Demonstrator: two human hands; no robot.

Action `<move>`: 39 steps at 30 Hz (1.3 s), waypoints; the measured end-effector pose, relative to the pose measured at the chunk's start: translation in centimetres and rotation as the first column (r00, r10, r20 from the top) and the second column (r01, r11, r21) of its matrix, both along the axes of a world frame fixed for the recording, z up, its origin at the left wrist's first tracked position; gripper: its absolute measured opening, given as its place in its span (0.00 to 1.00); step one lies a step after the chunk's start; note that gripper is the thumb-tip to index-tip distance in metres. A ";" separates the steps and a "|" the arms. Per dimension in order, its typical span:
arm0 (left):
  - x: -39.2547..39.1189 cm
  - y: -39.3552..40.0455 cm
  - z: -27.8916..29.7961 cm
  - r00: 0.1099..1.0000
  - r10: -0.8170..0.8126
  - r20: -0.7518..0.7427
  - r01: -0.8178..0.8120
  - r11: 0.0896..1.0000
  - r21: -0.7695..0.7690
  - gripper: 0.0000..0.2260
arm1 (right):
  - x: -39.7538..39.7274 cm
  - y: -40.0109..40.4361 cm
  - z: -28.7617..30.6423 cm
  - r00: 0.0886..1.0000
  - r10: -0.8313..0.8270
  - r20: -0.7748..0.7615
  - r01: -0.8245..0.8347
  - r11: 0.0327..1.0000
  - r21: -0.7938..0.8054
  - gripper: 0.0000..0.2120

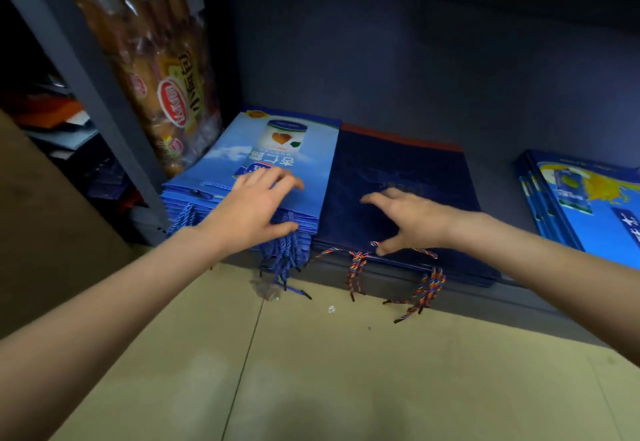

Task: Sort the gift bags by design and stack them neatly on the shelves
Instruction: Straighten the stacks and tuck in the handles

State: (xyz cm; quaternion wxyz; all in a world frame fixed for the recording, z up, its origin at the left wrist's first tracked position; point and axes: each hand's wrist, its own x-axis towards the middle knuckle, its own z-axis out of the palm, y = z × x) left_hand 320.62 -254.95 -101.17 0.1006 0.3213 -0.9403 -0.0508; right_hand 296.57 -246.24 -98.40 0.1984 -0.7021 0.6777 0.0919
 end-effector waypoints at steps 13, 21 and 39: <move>8.8 -5.9 1.7 0.867 0.218 0.448 -0.263 0.964 0.040 0.24 | 9.1 -4.4 -2.3 0.937 -0.223 0.270 0.255 0.963 -0.088 0.25; 6.3 -6.2 2.2 0.775 0.255 0.578 -0.289 0.957 -0.034 0.29 | 8.9 -4.4 -3.6 0.825 -0.294 0.482 0.380 0.921 -0.090 0.22; 5.6 -5.1 1.0 0.731 0.353 0.584 -0.315 0.934 -0.170 0.33 | 9.1 -4.2 -2.6 0.864 -0.302 0.403 0.399 0.898 -0.183 0.18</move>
